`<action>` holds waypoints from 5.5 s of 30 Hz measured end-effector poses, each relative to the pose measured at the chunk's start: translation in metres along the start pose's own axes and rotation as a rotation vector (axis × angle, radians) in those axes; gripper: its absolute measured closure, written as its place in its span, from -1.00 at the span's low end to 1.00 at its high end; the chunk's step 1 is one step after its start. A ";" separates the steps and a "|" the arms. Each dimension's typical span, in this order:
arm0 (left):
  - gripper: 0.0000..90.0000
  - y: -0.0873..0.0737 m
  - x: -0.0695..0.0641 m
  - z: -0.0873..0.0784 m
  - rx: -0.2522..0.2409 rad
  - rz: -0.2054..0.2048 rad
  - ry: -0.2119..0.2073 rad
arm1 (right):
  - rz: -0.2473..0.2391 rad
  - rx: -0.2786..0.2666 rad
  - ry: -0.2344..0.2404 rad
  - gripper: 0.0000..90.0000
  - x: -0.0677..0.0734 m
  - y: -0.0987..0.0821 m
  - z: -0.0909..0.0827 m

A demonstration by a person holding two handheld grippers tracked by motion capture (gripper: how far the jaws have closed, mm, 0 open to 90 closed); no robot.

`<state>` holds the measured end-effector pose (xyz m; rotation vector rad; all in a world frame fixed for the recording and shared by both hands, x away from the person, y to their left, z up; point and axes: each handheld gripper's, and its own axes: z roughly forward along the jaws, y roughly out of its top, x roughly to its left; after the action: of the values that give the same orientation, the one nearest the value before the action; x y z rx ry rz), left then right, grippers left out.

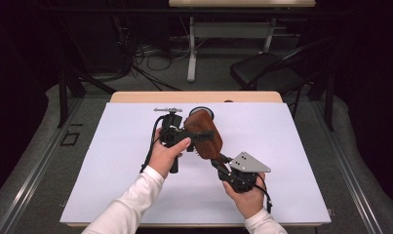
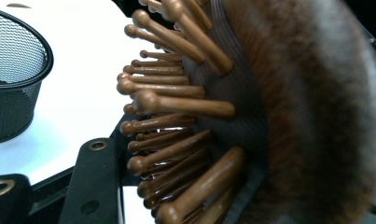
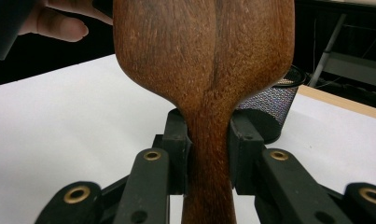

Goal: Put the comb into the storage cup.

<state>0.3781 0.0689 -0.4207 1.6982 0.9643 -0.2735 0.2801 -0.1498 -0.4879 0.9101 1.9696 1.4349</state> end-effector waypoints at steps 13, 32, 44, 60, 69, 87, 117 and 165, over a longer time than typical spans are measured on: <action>0.02 0.001 -0.001 0.001 0.012 -0.037 0.014 | 0.009 0.001 0.006 0.60 -0.001 -0.001 0.001; 0.06 0.001 0.000 0.002 0.027 -0.094 0.031 | 0.027 0.011 0.014 0.59 -0.002 -0.003 0.003; 0.07 0.002 0.001 0.003 0.030 -0.116 0.031 | 0.037 0.012 0.018 0.58 -0.003 -0.003 0.004; 0.08 0.003 0.003 0.005 0.033 -0.128 0.031 | 0.050 0.015 0.037 0.46 -0.005 -0.003 0.005; 0.07 0.003 0.005 0.004 0.028 -0.127 0.042 | 0.056 0.012 0.046 0.22 -0.005 -0.003 0.006; 0.07 0.006 0.011 0.003 -0.005 -0.124 0.045 | 0.041 0.002 0.020 -0.05 -0.007 -0.001 0.006; 0.07 0.013 0.024 -0.006 -0.067 -0.104 0.079 | 0.060 0.026 0.043 -0.20 -0.015 0.003 0.006; 0.06 0.045 0.038 -0.021 -0.184 -0.064 0.169 | 0.078 0.085 0.071 -1.00 -0.025 0.010 0.003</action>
<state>0.4282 0.1018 -0.4052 1.5415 1.1349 -0.0803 0.2999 -0.1652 -0.4787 0.9958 2.0824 1.4540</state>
